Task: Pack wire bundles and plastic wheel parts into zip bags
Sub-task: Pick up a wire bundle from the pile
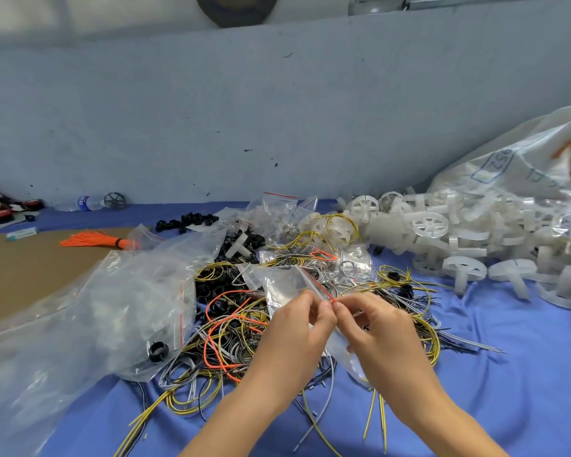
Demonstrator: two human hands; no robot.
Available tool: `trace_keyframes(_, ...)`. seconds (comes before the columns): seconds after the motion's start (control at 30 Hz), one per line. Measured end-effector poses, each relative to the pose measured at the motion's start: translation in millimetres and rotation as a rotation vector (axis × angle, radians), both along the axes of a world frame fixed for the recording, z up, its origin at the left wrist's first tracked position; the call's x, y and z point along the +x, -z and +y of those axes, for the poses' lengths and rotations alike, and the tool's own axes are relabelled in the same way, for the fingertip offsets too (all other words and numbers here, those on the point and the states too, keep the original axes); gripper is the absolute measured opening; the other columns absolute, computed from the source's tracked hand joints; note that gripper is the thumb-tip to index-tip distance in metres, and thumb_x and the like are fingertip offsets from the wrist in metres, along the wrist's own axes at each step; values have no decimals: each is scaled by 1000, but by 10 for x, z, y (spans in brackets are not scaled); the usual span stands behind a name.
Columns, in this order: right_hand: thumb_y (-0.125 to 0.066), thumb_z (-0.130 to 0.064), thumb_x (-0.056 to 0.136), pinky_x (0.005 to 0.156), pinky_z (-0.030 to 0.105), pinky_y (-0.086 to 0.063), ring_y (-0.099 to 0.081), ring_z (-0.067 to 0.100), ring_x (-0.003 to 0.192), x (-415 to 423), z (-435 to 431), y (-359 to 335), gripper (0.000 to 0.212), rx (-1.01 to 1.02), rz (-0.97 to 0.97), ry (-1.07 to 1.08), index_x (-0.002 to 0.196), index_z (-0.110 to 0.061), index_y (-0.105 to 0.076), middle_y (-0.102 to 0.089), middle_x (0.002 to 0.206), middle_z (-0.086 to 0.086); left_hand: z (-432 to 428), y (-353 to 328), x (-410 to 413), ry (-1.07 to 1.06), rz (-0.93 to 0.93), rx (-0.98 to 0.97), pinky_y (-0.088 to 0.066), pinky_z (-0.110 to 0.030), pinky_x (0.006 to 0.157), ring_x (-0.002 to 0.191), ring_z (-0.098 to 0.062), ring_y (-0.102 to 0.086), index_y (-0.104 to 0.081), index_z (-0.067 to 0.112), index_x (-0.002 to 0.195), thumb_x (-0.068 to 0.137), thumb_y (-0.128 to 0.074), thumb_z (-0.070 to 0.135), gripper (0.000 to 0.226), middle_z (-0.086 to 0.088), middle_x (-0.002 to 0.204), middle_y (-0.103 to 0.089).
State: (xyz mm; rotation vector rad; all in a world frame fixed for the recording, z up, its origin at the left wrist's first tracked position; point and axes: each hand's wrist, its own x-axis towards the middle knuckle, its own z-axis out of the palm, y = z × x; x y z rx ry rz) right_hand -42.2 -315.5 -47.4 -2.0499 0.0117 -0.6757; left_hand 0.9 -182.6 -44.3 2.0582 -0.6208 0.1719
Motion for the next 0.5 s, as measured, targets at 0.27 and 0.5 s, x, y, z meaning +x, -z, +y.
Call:
trace_keyframes(0.27, -64, -24, 92, 64, 29, -52, -62, 6, 69, 14, -49, -11, 13, -21, -42, 111, 79, -26, -66, -63, 76, -12, -1, -31, -23, -13, -44, 92, -44, -33, 61, 62, -9, -49, -51, 23, 75, 91, -48, 41, 24, 6, 73, -60)
trace_keyframes(0.5, -46, -36, 98, 64, 42, -49, -64, 6, 63, -28, -276, -194, 15, 11, -145, 382, 92, -26, -56, -67, 71, -8, 101, -190, 7, -139, -99, 86, -52, -41, 75, 85, -10, -63, -47, 24, 73, 85, -51, 34, 16, 13, 88, -67)
